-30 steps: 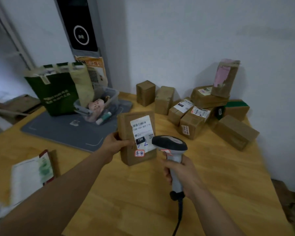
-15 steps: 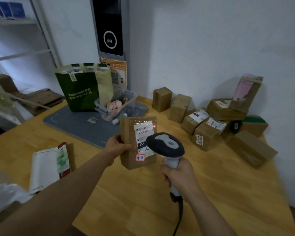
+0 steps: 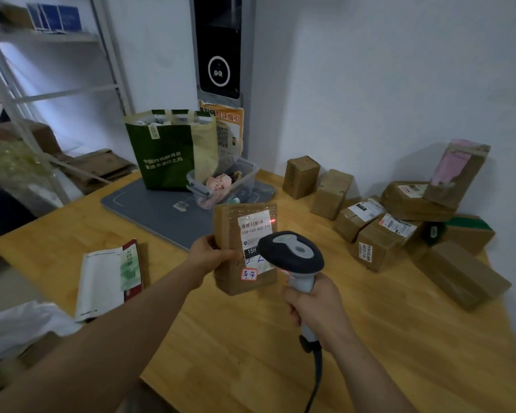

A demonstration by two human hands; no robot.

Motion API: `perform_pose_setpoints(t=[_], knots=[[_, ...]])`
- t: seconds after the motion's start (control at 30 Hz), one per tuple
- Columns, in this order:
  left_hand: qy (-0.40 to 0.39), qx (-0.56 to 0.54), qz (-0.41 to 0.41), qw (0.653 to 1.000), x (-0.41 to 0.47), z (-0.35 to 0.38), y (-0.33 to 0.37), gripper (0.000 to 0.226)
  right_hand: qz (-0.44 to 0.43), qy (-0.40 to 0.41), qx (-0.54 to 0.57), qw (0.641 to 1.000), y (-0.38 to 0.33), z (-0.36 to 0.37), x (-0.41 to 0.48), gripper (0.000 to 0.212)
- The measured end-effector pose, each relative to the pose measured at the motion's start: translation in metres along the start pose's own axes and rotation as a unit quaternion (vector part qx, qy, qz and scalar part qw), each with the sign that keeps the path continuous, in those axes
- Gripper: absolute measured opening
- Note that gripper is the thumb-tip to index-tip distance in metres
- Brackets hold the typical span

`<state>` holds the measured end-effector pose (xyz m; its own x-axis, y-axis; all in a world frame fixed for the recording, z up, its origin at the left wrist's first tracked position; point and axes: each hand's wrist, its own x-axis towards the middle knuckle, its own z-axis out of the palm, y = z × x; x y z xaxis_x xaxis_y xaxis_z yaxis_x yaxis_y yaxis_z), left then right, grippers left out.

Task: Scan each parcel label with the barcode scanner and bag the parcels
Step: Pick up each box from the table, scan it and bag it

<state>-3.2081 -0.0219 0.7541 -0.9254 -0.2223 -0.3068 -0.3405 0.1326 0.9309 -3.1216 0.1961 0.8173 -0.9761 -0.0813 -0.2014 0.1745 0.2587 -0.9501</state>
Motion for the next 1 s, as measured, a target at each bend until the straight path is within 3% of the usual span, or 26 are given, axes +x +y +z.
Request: perform_pose_setpoints(t=[0.17,0.3,0.43,0.53,0.6,0.7,0.77,0.87,0.93,1.0], knots=[[0.034,-0.037,-0.016,0.999,-0.009,-0.019,-0.010,0.068,-0.001,-0.044,0.001,0.999,-0.004,0.020,0.004,0.014],[0.096,-0.163,-0.074,0.979,-0.029,-0.050,-0.030,0.065,-0.001,-0.096,0.017,0.995,-0.008,0.047,0.008,0.013],[0.231,-0.272,-0.119,0.926,-0.061,-0.109,-0.080,0.062,0.018,-0.174,0.000,0.985,-0.009,0.103,0.009,0.016],[0.343,-0.330,-0.145,0.868,-0.091,-0.155,-0.119,0.054,0.021,-0.225,-0.021,0.974,-0.007,0.145,0.008,0.023],[0.411,-0.342,-0.169,0.828,-0.112,-0.185,-0.145,0.065,0.030,-0.256,-0.027,0.966,-0.006,0.170,0.007,0.024],[0.474,-0.357,-0.194,0.781,-0.137,-0.216,-0.175,0.064,0.051,-0.294,-0.031,0.954,-0.004,0.199,0.006,0.018],[0.492,-0.345,-0.216,0.769,-0.142,-0.228,-0.186,0.063,0.069,-0.307,-0.029,0.949,-0.002,0.210,0.008,0.016],[0.494,-0.273,-0.241,0.790,-0.130,-0.227,-0.180,0.061,0.105,-0.290,-0.007,0.951,0.002,0.209,0.015,0.013],[0.455,-0.189,-0.231,0.839,-0.112,-0.215,-0.167,0.051,0.127,-0.261,0.024,0.957,0.004,0.197,0.022,0.011],[0.407,-0.051,-0.221,0.885,-0.085,-0.195,-0.152,0.065,0.138,-0.229,0.057,0.962,0.006,0.178,0.031,0.009]])
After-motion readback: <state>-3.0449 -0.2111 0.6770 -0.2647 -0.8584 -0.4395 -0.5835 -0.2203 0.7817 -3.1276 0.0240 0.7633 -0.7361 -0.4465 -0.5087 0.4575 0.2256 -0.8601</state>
